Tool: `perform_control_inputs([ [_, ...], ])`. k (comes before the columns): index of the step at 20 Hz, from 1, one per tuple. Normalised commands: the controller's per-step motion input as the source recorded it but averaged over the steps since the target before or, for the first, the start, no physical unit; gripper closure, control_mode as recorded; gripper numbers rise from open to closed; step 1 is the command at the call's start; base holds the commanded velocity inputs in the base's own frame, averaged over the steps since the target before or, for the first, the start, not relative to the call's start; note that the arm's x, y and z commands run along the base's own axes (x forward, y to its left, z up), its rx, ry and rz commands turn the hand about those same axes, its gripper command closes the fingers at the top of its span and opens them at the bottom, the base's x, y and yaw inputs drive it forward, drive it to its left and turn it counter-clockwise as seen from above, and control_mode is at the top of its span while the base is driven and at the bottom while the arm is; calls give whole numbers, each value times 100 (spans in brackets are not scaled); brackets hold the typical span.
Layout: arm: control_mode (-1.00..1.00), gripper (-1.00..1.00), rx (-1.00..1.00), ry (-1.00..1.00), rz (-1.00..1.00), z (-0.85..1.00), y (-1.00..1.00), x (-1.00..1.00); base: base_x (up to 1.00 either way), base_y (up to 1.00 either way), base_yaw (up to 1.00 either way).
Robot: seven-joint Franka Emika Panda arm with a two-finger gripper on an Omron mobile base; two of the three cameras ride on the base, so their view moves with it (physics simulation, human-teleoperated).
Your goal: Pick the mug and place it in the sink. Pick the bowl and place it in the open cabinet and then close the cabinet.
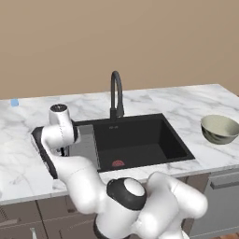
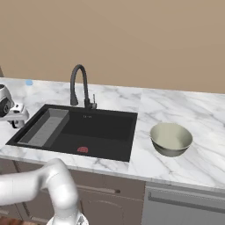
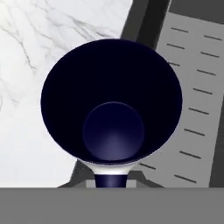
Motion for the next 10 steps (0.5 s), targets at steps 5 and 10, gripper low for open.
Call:
perform_control_inputs([
  [5, -100, 100, -1, 0, 40, 46, -62, -25, 0, 0, 0],
  [10, -100, 100, 0, 0, 32, 4, -66, -24, 0, 0, 0],
])
